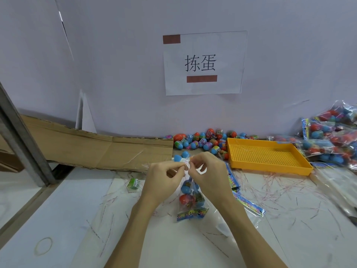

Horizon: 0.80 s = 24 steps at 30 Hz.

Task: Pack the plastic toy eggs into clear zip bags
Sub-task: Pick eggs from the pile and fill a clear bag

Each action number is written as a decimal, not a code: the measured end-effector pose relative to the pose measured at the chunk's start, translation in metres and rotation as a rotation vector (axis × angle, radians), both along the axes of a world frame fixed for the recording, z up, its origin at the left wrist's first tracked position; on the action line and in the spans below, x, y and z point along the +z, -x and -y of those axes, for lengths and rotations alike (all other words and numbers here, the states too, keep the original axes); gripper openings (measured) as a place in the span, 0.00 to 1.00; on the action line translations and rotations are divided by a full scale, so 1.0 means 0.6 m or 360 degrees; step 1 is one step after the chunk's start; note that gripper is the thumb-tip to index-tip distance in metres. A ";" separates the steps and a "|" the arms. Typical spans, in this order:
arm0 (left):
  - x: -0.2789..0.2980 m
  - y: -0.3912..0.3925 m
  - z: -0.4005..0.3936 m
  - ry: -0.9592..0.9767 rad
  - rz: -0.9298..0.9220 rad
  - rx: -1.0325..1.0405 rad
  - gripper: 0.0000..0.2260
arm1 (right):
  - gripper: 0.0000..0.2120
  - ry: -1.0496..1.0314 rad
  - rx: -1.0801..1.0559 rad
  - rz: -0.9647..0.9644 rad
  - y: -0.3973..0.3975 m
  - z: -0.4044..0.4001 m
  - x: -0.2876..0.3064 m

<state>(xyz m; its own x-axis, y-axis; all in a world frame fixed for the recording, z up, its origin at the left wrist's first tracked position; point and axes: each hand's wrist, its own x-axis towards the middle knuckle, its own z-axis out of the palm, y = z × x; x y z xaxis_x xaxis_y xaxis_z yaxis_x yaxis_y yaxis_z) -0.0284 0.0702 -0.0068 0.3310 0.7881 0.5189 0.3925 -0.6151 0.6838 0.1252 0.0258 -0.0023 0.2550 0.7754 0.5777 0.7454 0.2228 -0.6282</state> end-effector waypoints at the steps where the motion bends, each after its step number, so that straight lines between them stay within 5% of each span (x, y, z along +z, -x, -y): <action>1: 0.001 -0.002 0.000 0.0009 -0.0004 0.0005 0.07 | 0.04 -0.0002 0.0001 0.0000 0.001 0.000 0.000; 5: 0.003 0.004 0.000 0.0111 0.0042 0.0087 0.08 | 0.05 -0.0009 -0.0065 -0.0064 -0.012 0.003 0.006; 11: 0.011 0.041 -0.032 0.0446 0.0516 0.0210 0.07 | 0.03 -0.0057 -0.0442 -0.0316 -0.096 0.014 0.008; 18: 0.006 0.048 -0.040 0.0431 0.0731 0.0328 0.10 | 0.05 0.0577 -0.0276 -0.0124 -0.114 0.006 -0.022; 24: 0.010 0.042 -0.032 0.0513 0.0823 0.0241 0.10 | 0.16 0.0471 -0.0423 -0.0054 -0.113 0.008 -0.014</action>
<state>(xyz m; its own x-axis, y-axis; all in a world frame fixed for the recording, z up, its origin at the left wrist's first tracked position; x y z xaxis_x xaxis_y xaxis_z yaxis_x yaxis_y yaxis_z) -0.0533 0.0897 -0.0008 -0.0269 0.9502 0.3104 0.0281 -0.3097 0.9504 0.1933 0.0207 -0.0108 0.4841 0.8116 0.3271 0.7306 -0.1691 -0.6615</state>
